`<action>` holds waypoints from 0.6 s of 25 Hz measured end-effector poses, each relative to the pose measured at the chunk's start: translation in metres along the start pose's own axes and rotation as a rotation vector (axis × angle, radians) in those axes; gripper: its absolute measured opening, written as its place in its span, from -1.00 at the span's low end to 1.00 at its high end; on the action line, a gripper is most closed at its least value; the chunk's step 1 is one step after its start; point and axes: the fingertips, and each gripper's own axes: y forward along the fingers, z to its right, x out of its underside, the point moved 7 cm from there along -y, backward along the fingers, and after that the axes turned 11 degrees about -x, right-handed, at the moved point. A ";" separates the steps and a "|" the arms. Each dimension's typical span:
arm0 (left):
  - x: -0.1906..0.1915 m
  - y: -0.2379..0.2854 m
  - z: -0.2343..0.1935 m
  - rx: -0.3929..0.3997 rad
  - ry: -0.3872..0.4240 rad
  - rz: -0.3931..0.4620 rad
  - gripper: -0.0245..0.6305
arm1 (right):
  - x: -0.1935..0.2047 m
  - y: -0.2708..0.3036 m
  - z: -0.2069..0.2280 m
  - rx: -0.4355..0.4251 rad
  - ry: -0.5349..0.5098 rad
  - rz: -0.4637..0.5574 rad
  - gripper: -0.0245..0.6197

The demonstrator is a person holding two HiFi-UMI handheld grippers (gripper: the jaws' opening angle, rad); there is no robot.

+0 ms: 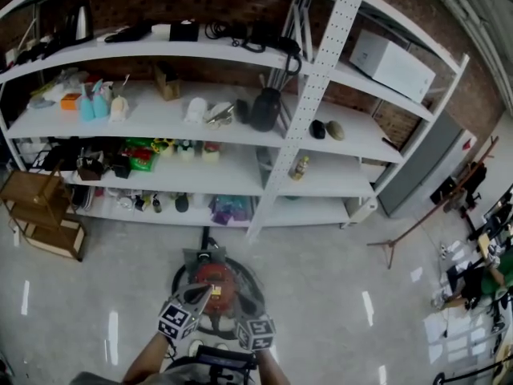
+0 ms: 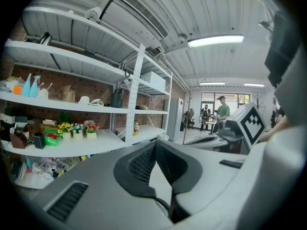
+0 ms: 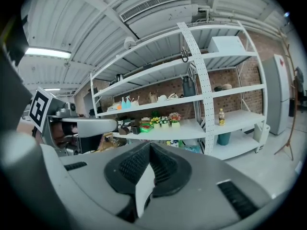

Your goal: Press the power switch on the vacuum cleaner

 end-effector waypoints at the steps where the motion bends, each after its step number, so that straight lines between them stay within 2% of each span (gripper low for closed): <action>1: -0.005 -0.001 0.002 0.001 0.007 0.008 -0.91 | -0.003 -0.005 -0.001 0.006 -0.006 0.005 -0.89; 11: -0.025 -0.018 0.012 -0.012 0.041 0.061 -0.91 | -0.034 -0.044 -0.008 0.026 -0.035 0.089 -0.89; 15: -0.030 -0.026 0.012 -0.027 0.039 0.079 -0.91 | -0.033 -0.053 -0.002 0.020 -0.066 0.117 -0.89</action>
